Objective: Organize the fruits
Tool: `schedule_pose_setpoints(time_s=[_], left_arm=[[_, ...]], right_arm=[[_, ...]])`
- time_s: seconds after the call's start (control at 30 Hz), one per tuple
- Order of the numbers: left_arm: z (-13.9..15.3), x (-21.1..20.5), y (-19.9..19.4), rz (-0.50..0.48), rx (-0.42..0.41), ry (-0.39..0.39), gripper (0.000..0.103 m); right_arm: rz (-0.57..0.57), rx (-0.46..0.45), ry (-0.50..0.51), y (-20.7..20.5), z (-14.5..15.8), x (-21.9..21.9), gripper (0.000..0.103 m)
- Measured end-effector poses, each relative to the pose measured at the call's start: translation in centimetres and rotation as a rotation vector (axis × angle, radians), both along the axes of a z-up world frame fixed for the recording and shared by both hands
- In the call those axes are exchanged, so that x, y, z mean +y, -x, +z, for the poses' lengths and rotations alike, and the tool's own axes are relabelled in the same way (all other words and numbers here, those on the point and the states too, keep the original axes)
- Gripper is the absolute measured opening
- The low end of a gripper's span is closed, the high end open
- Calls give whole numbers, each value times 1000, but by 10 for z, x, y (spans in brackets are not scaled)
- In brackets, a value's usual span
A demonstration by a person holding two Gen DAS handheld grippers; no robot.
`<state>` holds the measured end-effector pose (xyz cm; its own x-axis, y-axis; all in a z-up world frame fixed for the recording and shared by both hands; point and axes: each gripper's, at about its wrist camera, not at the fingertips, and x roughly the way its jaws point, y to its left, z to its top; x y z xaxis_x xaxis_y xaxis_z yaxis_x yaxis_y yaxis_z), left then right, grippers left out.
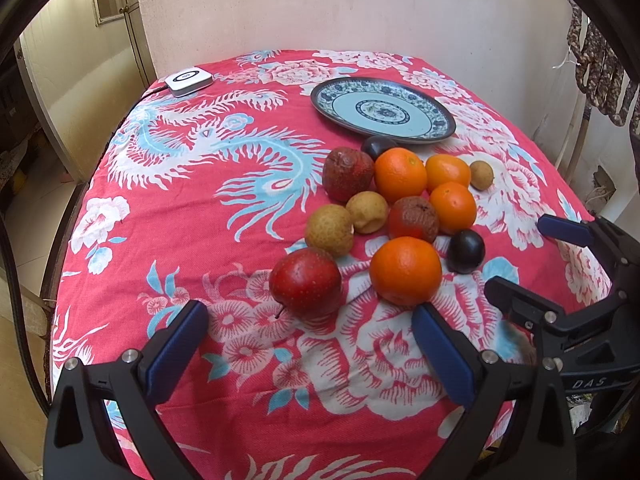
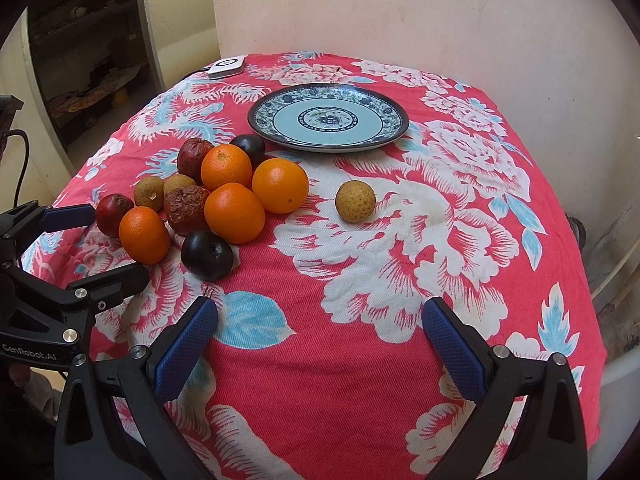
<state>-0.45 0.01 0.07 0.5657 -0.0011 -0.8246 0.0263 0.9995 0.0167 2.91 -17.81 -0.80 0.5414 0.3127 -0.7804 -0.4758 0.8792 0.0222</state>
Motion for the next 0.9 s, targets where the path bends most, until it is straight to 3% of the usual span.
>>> schedule_pose_setpoints(time_s=[0.3,0.53,0.9], left_arm=[[4,1,-1,10,17,21,101],[11,4,3,11,28,78,99],[21,-10,0,-34,15,73,94]], right_arm=[[6,1,1,3,1,3,103],[24,3,-10,12,5,3,92],[25,7,-29,16,11,-2,82]])
